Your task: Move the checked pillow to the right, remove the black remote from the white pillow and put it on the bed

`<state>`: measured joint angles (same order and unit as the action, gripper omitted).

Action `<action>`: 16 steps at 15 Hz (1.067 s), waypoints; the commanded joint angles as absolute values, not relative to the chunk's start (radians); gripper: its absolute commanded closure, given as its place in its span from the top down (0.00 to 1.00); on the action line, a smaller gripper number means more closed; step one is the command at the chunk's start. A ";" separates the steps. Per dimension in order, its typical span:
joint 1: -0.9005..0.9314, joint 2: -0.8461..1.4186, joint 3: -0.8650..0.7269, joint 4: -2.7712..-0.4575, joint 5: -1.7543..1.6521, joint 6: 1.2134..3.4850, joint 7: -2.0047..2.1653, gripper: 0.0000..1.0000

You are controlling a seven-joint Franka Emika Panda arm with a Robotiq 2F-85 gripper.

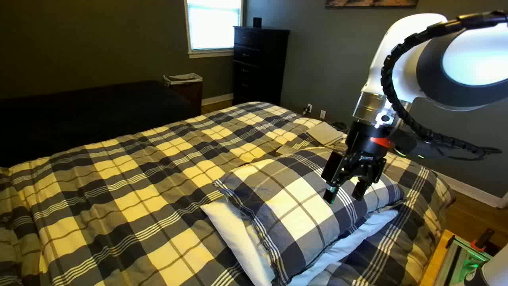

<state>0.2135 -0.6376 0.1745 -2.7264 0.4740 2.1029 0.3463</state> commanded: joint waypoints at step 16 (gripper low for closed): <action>-0.125 -0.271 0.256 -2.549 -0.006 2.521 0.612 1.00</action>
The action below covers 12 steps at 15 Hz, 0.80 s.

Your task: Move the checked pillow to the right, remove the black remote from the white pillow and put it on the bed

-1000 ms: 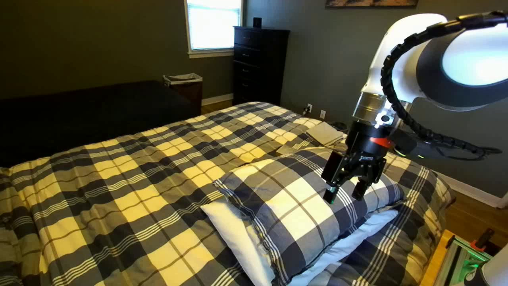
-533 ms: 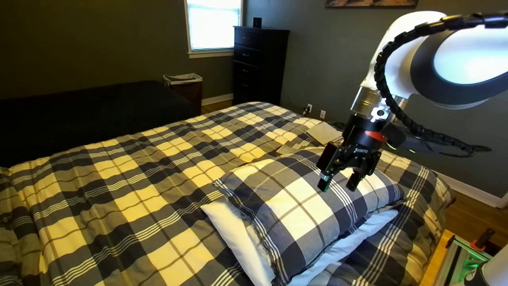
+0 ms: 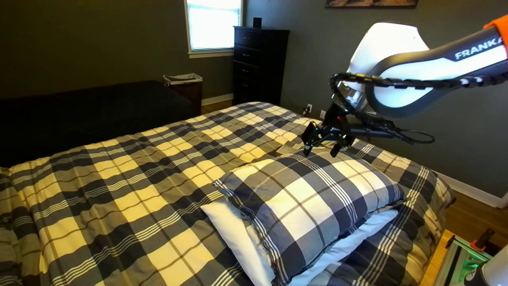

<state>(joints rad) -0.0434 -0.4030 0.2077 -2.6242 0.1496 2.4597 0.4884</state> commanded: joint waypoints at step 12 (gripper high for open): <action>-0.078 -0.017 0.110 -2.362 -0.321 2.481 0.862 1.00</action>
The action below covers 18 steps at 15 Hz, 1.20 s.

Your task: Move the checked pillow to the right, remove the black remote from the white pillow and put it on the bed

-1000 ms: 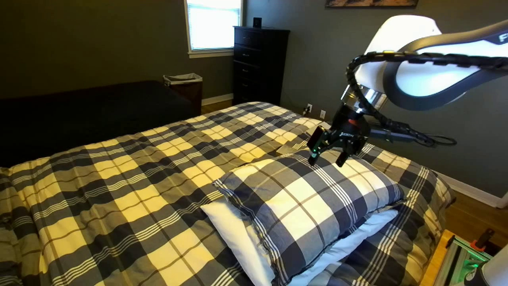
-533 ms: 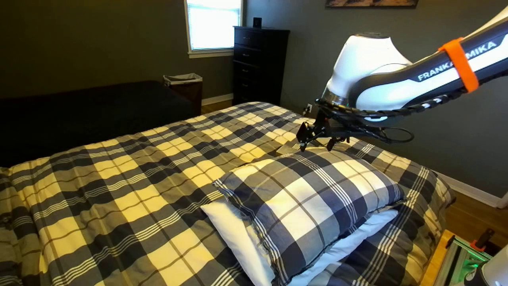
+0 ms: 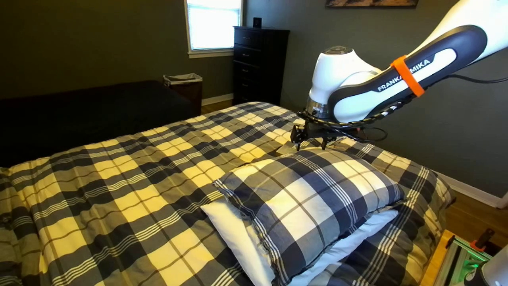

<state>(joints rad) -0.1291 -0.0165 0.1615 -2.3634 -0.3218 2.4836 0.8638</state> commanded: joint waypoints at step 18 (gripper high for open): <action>0.008 0.383 -0.081 -1.947 -0.351 2.267 0.973 1.00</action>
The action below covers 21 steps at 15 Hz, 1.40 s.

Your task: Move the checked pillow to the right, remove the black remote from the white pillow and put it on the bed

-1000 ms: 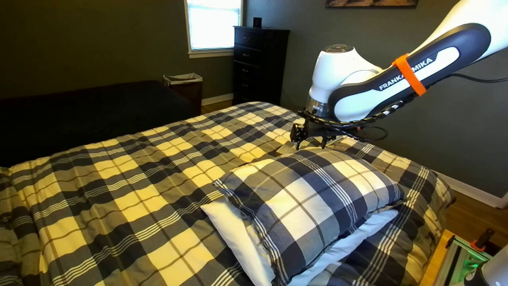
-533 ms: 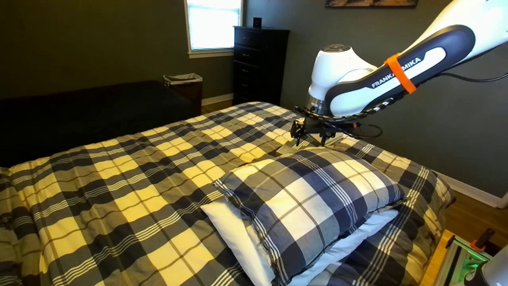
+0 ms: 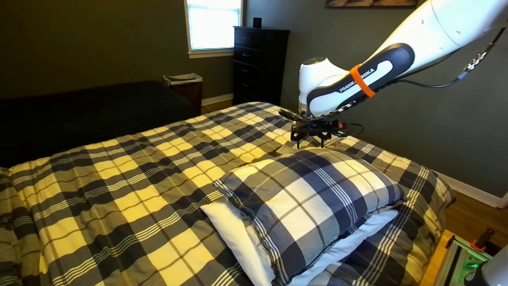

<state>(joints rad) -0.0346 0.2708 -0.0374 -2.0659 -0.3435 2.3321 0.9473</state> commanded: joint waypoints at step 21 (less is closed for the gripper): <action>0.044 0.822 -0.156 -1.485 -0.237 1.950 0.854 0.43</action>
<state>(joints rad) 0.0295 0.7777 -0.1298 -1.5329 -0.2510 1.9594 0.8613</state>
